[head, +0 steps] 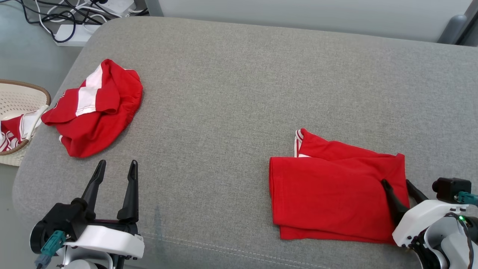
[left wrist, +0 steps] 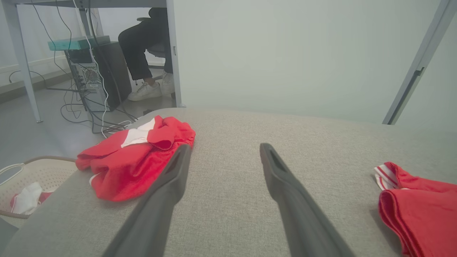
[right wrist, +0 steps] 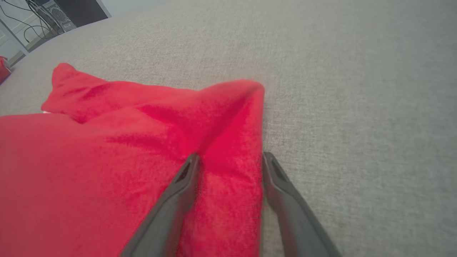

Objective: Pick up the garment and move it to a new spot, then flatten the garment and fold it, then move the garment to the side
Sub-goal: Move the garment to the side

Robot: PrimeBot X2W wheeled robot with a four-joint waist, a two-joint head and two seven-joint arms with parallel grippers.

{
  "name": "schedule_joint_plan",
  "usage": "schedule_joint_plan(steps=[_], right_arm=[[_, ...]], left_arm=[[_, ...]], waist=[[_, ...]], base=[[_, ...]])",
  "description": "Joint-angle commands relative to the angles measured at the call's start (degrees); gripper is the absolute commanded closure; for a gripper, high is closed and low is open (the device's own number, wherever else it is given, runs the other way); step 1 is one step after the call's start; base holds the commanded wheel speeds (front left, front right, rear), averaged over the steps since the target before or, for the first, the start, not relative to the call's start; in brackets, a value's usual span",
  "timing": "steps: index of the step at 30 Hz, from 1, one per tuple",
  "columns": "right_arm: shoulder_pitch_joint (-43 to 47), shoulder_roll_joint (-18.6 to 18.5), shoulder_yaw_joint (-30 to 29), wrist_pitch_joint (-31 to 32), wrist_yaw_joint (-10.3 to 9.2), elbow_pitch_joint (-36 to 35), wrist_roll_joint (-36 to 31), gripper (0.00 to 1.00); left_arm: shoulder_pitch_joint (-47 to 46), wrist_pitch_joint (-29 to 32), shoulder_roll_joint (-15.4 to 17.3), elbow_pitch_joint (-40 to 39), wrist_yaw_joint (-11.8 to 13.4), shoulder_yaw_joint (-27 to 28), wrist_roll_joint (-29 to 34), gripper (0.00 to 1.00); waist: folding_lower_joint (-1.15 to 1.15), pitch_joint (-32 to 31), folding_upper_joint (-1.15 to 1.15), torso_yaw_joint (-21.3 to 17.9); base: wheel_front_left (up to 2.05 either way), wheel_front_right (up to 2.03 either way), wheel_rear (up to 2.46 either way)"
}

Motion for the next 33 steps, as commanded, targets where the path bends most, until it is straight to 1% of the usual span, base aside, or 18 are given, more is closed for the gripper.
schedule_joint_plan(steps=[1, 5, 10, 14, 20, 21, 27, 30, 33], right_arm=[[-0.62, -0.83, 1.87, 0.19, -0.15, -0.18, 1.09, 1.00], [-1.30, -1.88, 3.29, -1.04, -0.15, 0.02, 2.35, 1.00], [-1.62, -2.95, 3.37, -3.78, -0.15, 0.29, 2.57, 1.00], [-1.46, -3.05, 2.87, -4.93, -0.15, 0.26, 2.90, 1.00], [-1.63, -2.21, 2.94, -6.02, -0.15, -0.41, 2.84, 1.00], [-1.63, -2.21, 2.94, -6.02, -0.15, -0.41, 2.84, 1.00], [-2.92, -1.17, 4.13, -6.57, -0.15, -1.17, 2.86, 1.00], [-4.05, -0.89, 4.68, -6.77, -0.15, -1.33, 3.08, 1.00], [-5.19, -1.30, 5.00, -6.95, -0.15, -1.44, 3.34, 1.00]], left_arm=[[-2.72, -0.55, 0.87, -0.96, -0.35, 2.60, 1.03, 0.00], [-2.83, -0.57, 0.76, -1.16, -0.93, 2.99, 1.51, 0.00], [-2.99, -0.58, 0.86, -1.81, -1.76, 3.07, 2.25, 0.00], [-3.28, -0.58, 1.33, -2.24, -2.14, 3.00, 2.68, 0.00], [-4.28, 0.02, 2.52, -3.04, -2.37, 2.77, 3.25, 0.00], [-4.28, 0.02, 2.52, -3.04, -2.37, 2.77, 3.25, 0.00], [-5.38, 1.26, 3.65, -4.62, -2.26, 2.47, 3.87, 0.00], [-6.07, 1.90, 3.97, -5.65, -2.26, 1.95, 4.34, 0.00], [-6.94, 2.39, 3.91, -6.57, -2.44, 1.24, 4.63, 0.00]], waist=[[0.00, 0.11, 0.00, 0.01], [0.00, 0.19, 0.00, -0.59], [0.00, 0.29, 0.00, -3.01], [0.00, 0.61, 0.00, -6.48], [0.00, 1.27, 0.00, -13.22], [0.00, 1.27, 0.00, -13.22], [0.00, 2.52, 0.00, -20.00], [0.00, 3.47, 0.00, -22.22], [0.00, 4.53, 0.00, -23.27]], base=[[0.00, 0.00, 0.00], [0.00, 0.00, 0.00], [0.00, 0.00, 0.00], [0.00, 0.00, 0.00], [0.00, 0.00, 0.00], [0.00, 0.00, 0.00], [0.00, 0.00, 0.00], [0.00, 0.00, 0.00], [0.00, 0.00, 0.00]])
